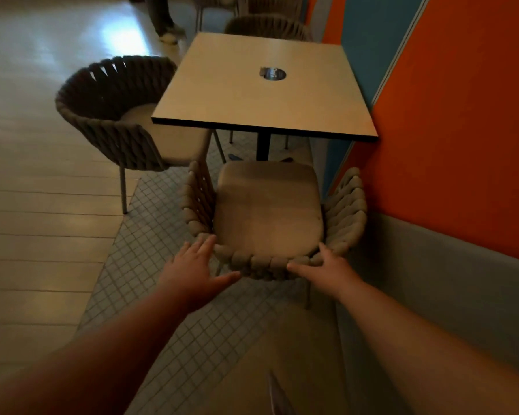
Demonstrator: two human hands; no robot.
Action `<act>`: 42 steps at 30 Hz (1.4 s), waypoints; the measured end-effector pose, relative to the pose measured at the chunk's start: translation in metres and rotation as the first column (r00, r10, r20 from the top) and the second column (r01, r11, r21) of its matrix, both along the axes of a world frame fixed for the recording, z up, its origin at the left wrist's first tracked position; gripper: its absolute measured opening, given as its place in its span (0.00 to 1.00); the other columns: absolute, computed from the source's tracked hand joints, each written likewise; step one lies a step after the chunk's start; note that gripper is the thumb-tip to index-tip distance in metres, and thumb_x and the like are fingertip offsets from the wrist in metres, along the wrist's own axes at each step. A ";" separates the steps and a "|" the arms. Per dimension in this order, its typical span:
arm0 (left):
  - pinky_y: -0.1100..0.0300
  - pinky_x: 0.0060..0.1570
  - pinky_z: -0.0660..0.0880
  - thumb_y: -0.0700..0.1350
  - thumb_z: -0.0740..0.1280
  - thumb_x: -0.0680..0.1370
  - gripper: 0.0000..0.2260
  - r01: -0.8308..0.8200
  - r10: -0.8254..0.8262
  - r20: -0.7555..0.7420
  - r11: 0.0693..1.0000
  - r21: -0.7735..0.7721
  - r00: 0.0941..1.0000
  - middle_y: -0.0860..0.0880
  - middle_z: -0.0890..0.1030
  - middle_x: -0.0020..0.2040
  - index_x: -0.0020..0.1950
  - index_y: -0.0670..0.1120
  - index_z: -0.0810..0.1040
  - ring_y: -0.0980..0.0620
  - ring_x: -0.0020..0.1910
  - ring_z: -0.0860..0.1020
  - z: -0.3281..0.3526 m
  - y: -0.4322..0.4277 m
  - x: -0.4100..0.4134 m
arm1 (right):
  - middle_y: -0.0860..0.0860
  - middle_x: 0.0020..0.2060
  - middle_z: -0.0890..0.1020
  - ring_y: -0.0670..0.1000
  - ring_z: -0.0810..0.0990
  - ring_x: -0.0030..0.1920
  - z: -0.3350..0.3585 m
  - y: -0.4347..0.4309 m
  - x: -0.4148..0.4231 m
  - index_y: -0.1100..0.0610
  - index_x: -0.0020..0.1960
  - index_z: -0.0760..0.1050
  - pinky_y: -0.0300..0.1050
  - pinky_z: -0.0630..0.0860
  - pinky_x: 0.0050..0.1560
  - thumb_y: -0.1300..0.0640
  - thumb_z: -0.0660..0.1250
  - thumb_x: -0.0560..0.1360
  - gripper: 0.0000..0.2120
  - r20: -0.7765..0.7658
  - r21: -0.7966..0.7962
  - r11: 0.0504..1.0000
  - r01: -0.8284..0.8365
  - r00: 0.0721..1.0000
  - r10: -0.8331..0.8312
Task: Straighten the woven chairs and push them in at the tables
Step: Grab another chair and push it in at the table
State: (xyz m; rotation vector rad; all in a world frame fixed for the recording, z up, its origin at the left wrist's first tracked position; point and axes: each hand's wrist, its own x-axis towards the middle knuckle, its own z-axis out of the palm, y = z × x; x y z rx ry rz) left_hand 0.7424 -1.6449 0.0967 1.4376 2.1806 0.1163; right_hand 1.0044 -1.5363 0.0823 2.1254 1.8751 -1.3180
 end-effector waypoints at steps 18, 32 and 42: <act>0.45 0.74 0.64 0.66 0.73 0.72 0.45 -0.156 0.161 0.203 0.987 -0.039 0.966 0.45 0.64 0.80 0.83 0.53 0.58 0.44 0.78 0.64 0.100 -0.082 -0.010 | 0.53 0.82 0.60 0.57 0.62 0.80 0.097 -0.076 0.020 0.49 0.84 0.53 0.54 0.63 0.76 0.36 0.76 0.70 0.52 -0.422 -0.034 0.971 0.236 0.878 -0.228; 0.39 0.78 0.57 0.78 0.59 0.70 0.45 -0.028 0.051 -0.189 0.992 0.125 0.981 0.52 0.59 0.82 0.82 0.60 0.52 0.44 0.82 0.54 0.140 -0.166 -0.148 | 0.55 0.82 0.57 0.62 0.56 0.80 0.135 -0.109 -0.129 0.40 0.83 0.47 0.67 0.56 0.77 0.15 0.59 0.61 0.58 0.331 0.292 0.817 -0.498 0.854 0.402; 0.40 0.78 0.57 0.79 0.54 0.69 0.46 -0.070 0.101 -0.261 0.990 0.124 0.960 0.52 0.55 0.83 0.83 0.60 0.50 0.43 0.82 0.52 0.179 -0.206 -0.311 | 0.54 0.82 0.56 0.61 0.54 0.81 0.167 -0.128 -0.309 0.43 0.84 0.44 0.71 0.51 0.78 0.17 0.56 0.66 0.55 0.407 0.368 0.677 -0.637 0.765 0.499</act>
